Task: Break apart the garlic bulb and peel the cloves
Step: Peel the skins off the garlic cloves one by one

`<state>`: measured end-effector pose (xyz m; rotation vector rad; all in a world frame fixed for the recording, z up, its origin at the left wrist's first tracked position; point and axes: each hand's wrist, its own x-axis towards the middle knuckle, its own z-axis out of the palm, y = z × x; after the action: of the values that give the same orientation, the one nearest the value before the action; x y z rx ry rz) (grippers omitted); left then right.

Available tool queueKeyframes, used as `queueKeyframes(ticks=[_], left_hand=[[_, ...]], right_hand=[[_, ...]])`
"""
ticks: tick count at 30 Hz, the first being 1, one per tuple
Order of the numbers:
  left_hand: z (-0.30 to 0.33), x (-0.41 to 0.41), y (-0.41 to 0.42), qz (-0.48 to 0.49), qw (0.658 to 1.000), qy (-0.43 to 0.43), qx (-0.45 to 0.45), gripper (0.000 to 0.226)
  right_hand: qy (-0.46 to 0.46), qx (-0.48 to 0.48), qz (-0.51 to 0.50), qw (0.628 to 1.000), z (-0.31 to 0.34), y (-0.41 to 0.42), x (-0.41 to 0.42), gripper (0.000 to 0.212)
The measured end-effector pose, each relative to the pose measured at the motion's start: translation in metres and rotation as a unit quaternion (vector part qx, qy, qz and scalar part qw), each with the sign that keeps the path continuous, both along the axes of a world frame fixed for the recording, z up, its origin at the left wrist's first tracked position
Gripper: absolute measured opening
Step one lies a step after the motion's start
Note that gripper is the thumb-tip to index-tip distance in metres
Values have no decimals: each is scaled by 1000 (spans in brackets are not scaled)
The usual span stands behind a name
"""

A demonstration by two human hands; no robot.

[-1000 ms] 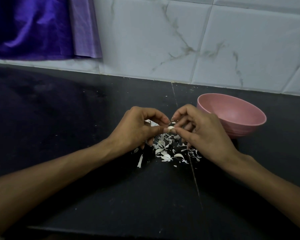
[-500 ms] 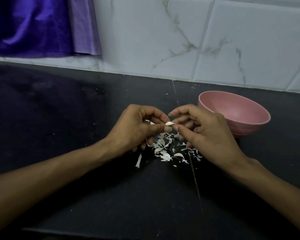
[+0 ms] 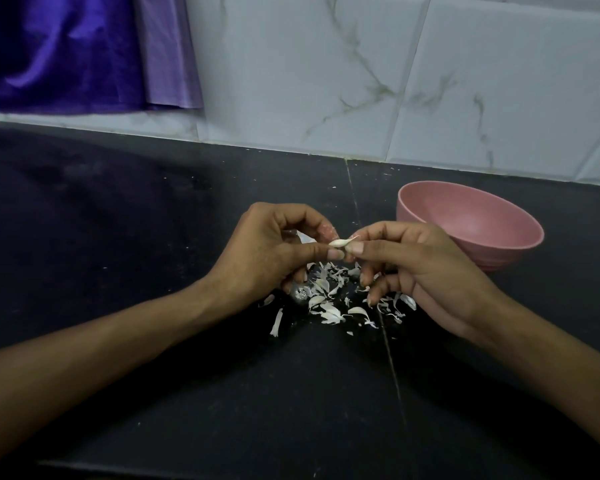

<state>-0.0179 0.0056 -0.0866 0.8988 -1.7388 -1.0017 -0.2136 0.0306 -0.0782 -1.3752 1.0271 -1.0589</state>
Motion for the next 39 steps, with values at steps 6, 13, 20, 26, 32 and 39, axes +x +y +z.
queueKeyframes(ticks=[6, 13, 20, 26, 32, 39], left_hand=[[-1, 2, -1, 17, 998, -38, -37, 14], [-2, -1, 4, 16, 994, -86, -65, 15], [0, 0, 7, 39, 991, -86, -91, 12], [-2, 0, 6, 56, 988, -96, -107, 9], [-3, 1, 5, 69, 980, -115, -145, 9], [-8, 0, 1, 71, 954, -156, -245, 6]], right_hand=[[12, -10, -15, 1000, 0, 1, 0, 22], [23, -30, -35, 999, 0, 0, -1, 12], [11, -17, -27, 999, -3, 2, 2, 22], [5, -16, -35, 999, -5, 4, 4, 17], [26, -45, -51, 997, -7, 4, 7, 18], [29, -79, -81, 993, -13, 4, 13, 8]])
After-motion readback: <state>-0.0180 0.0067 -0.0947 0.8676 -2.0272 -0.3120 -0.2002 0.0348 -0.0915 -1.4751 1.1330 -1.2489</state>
